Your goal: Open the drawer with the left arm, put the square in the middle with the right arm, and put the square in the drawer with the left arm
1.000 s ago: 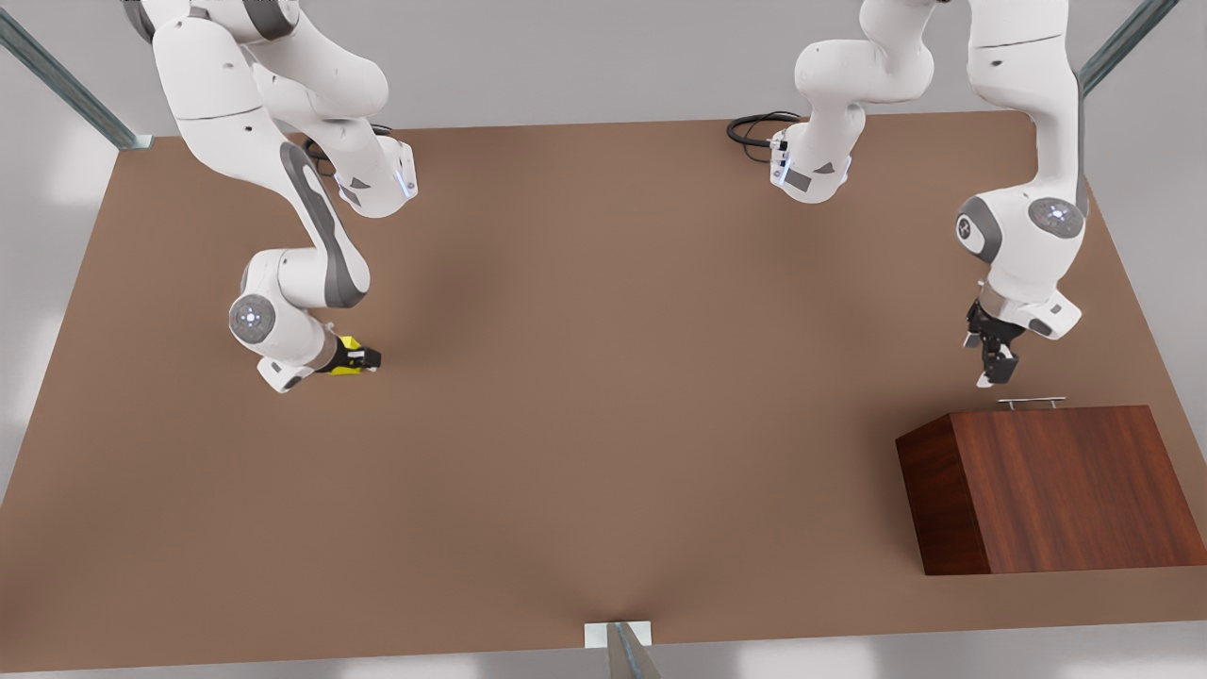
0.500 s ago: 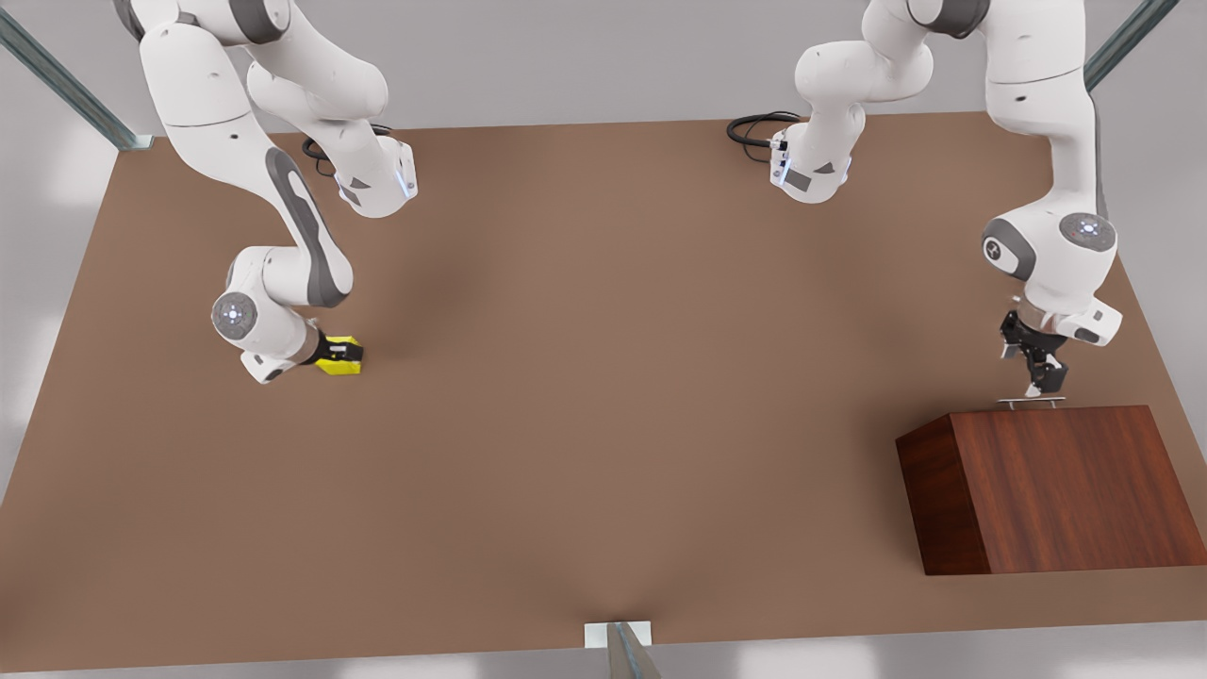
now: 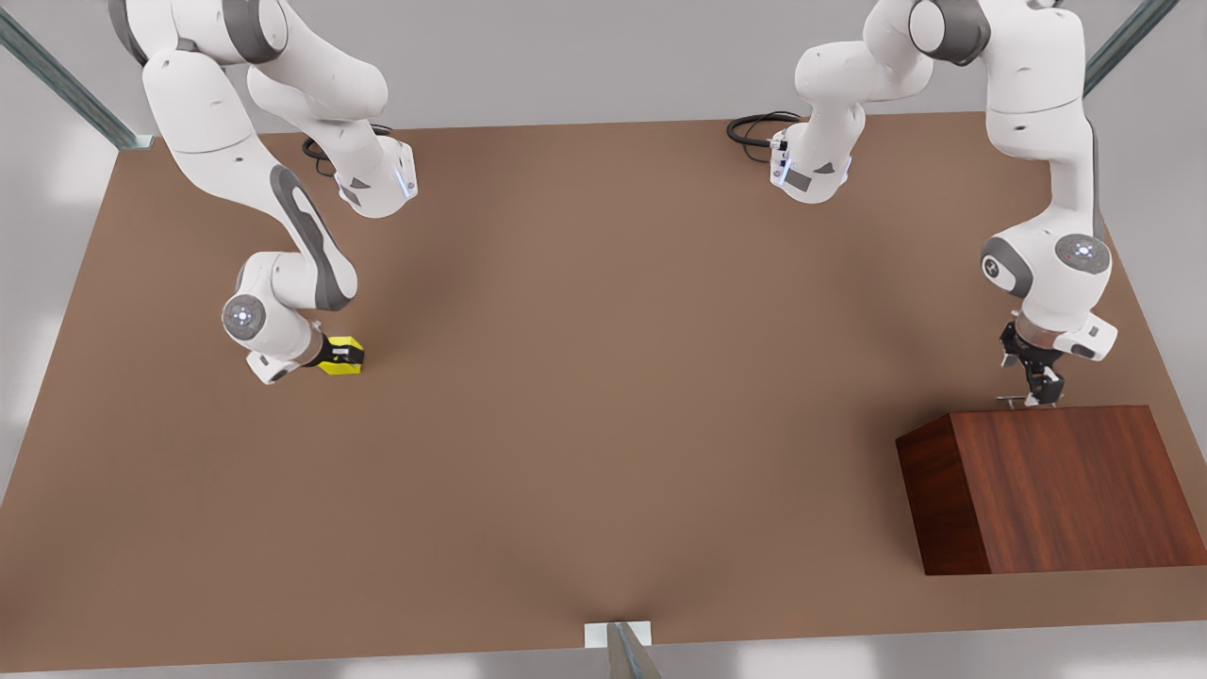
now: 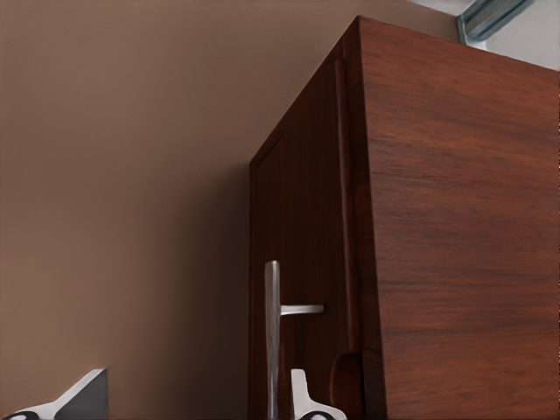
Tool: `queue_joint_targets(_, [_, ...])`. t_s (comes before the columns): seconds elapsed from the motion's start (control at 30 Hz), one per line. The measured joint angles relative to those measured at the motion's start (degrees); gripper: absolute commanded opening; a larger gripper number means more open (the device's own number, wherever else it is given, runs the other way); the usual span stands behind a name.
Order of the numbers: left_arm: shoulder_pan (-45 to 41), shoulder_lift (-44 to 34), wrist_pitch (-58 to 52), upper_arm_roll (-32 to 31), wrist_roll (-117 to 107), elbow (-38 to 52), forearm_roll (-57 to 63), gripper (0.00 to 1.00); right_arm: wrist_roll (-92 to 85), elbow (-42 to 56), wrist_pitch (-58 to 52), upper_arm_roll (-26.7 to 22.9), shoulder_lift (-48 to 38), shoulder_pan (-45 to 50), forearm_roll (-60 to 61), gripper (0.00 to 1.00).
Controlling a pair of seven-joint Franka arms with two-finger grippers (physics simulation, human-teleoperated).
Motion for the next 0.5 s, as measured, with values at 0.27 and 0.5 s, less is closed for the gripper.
queue_joint_targets(0.27, [-0.19,-1.59,-3.43,-0.28,0.0,-0.56,0.11,1.0,0.22,0.22,0.04,0.05,-0.08,0.05,0.15,0.5])
queue_joint_targets(0.5, [-0.11,-1.92,-4.3,-0.1,0.35,-1.53,0.27,1.0,0.74,2.65,-3.96,0.33,-2.98,2.19,0.19,0.56])
